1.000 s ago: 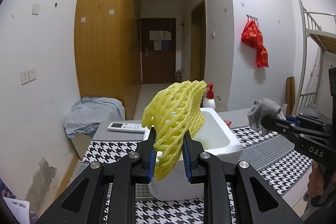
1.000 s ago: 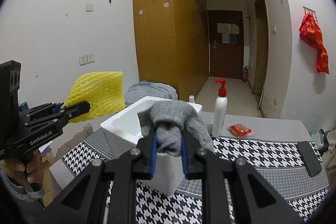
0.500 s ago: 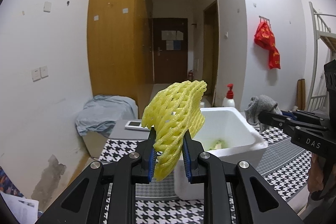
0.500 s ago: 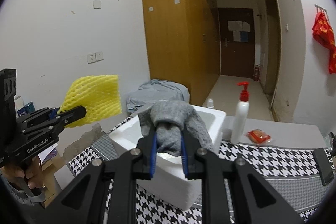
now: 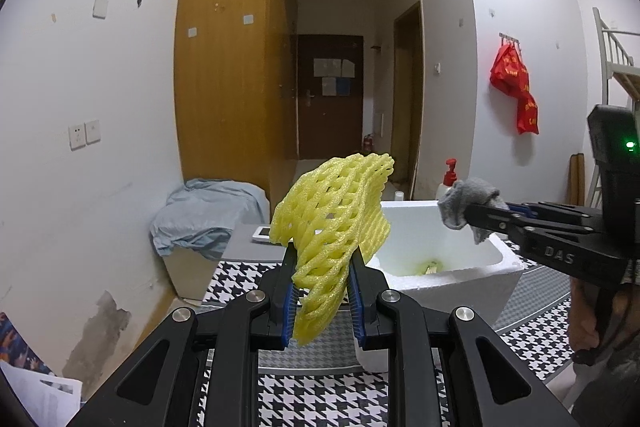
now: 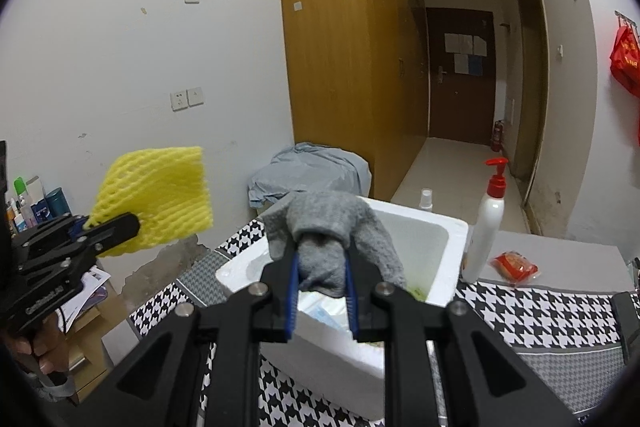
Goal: Organize soft objects
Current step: 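Carry the grey cloth in the right tool over the foam box opening, then open the right tool to drop the grey cloth into the foam box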
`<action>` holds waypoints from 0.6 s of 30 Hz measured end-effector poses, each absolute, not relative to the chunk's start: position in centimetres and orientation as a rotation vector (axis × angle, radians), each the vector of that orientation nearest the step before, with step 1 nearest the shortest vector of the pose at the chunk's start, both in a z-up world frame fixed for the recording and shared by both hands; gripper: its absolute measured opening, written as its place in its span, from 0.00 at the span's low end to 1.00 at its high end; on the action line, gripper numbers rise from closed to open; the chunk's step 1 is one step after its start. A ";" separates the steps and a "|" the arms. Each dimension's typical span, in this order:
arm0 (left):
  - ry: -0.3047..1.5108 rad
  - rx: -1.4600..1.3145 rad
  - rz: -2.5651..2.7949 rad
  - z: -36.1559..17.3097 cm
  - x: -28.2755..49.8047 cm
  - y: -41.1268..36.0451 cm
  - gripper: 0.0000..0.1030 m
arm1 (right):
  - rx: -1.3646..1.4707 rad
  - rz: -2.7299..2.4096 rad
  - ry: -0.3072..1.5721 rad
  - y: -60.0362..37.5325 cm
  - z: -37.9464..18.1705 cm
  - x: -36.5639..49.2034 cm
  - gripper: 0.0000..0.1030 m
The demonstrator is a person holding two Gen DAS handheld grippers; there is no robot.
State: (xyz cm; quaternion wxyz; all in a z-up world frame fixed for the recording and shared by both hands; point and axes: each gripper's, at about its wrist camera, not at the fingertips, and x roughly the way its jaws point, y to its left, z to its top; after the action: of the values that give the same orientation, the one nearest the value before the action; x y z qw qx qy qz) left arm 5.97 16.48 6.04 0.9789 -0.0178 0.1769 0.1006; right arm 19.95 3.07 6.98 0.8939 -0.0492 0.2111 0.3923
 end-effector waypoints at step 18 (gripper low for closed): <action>0.357 -0.038 0.184 6.1 5.9 17.4 0.23 | -0.107 0.766 0.439 5.0 6.6 21.7 0.74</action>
State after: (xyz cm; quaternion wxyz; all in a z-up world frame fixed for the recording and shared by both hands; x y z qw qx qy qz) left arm 5.91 17.43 6.15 0.9797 -0.0188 0.1773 0.0916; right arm 21.65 4.96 6.58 0.9028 -0.0519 0.2123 0.3705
